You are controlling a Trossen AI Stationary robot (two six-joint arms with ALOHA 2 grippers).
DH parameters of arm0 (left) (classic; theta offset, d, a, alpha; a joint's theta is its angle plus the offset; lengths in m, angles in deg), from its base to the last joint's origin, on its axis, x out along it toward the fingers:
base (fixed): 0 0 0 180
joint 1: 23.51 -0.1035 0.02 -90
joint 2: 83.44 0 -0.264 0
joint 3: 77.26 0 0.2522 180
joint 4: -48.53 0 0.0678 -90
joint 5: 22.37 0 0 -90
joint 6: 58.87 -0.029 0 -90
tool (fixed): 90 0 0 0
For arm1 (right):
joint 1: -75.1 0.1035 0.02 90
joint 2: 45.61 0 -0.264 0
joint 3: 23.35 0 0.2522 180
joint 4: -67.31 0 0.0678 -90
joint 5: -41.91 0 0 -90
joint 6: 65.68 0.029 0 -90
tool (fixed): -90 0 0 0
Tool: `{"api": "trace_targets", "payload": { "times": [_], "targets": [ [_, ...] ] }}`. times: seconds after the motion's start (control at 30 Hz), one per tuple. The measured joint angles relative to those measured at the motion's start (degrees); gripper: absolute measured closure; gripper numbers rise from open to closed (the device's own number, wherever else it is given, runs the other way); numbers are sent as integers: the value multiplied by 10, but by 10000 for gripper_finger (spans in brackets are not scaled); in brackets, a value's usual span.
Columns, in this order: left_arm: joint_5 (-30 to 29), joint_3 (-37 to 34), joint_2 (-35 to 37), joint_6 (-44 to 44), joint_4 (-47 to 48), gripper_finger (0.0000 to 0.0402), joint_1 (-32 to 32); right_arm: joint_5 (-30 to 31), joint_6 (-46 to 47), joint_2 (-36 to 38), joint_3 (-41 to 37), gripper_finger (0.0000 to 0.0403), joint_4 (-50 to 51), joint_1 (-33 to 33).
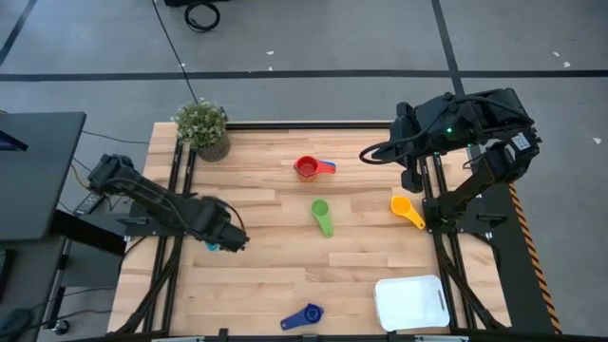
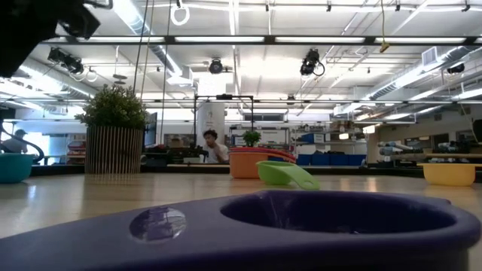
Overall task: Nest measuring cups in basket
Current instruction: Stack the light blue measuring cup on top of the red measuring cup
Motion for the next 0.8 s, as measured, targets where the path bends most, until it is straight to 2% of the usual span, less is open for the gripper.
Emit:
{"api": "trace_targets", "payload": {
  "times": [0.23,0.4,0.7,0.8],
  "targets": [
    [-14,-62,0,101,-63,301,-1,3,10,0,0,398,0,-1],
    [-36,-88,0,132,-103,301,-1,4,10,0,0,398,0,-2],
    [-33,-89,0,12,-70,301,16,4,5,0,0,398,0,-2],
    [-31,-89,0,-61,-54,301,32,4,-9,0,0,398,0,-2]
  ]
}}
